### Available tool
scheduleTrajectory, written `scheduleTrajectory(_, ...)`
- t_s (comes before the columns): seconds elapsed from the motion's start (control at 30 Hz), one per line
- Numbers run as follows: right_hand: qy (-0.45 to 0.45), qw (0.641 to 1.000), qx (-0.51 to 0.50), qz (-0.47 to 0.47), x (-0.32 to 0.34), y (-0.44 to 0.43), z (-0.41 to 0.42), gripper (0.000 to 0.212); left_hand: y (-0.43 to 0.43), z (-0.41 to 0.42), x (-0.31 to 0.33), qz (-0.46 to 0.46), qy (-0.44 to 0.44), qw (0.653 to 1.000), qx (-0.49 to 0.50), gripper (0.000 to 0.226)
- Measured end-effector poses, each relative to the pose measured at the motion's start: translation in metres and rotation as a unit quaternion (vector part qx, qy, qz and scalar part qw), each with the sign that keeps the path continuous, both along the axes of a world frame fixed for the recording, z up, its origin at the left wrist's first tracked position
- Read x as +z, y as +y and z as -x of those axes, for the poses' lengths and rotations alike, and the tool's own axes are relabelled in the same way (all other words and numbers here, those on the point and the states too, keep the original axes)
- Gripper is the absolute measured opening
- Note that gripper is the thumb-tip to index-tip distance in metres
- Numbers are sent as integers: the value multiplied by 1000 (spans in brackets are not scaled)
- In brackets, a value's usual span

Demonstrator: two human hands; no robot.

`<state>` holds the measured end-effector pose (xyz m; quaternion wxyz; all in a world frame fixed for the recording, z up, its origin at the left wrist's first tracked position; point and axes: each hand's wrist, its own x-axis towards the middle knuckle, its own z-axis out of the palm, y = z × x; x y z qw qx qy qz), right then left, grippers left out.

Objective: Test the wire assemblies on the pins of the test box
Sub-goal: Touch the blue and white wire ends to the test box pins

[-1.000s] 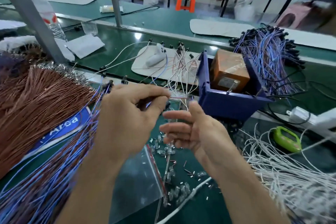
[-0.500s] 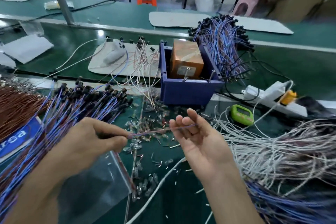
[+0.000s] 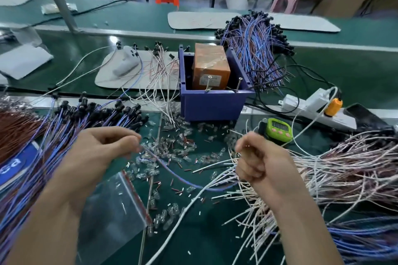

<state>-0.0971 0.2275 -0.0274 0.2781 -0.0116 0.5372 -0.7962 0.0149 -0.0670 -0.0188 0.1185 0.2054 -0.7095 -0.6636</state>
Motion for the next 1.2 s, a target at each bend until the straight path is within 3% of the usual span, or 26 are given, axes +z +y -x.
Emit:
scheduleTrajectory(0.1, 82, 982, 72, -153, 4, -15, -6, 38, 29, 19, -1, -86, 15, 995, -43, 20)
scheduleTrajectory(0.17, 119, 968, 98, -199, 8, -25, -10, 34, 44, 31, 0, -102, 27, 992, -75, 16)
scheduleTrajectory(0.3, 159, 957, 114, -215, 13, -44, -16, 21, 66, 51, 4, -22, 25, 991, -131, 6)
scheduleTrajectory(0.4, 171, 949, 122, -236, 14, -54, -18, 23, 75, 61, 8, 28, 32, 989, -141, 7)
scheduleTrajectory(0.47, 169, 956, 97, -222, 13, -57, -18, 14, 77, 63, 9, 34, 44, 988, -146, 9)
scheduleTrajectory(0.57, 162, 963, 70, -203, 9, -56, -16, 32, 74, 63, 6, 8, 60, 991, -123, 10)
scheduleTrajectory(0.77, 129, 977, 52, -160, 8, -55, -16, 11, 66, 58, 1, -163, 67, 983, -44, 15)
scheduleTrajectory(0.93, 113, 977, 35, -179, 8, -56, -19, 14, 64, 57, -4, -190, 61, 980, 23, 18)
scheduleTrajectory(1.1, 102, 982, 7, -162, 10, -58, -19, 16, 76, 50, -3, -110, 17, 990, -84, 16)
scheduleTrajectory(1.2, 98, 983, 5, -154, 11, -58, -19, 16, 89, 52, -3, -137, 21, 984, -110, 11)
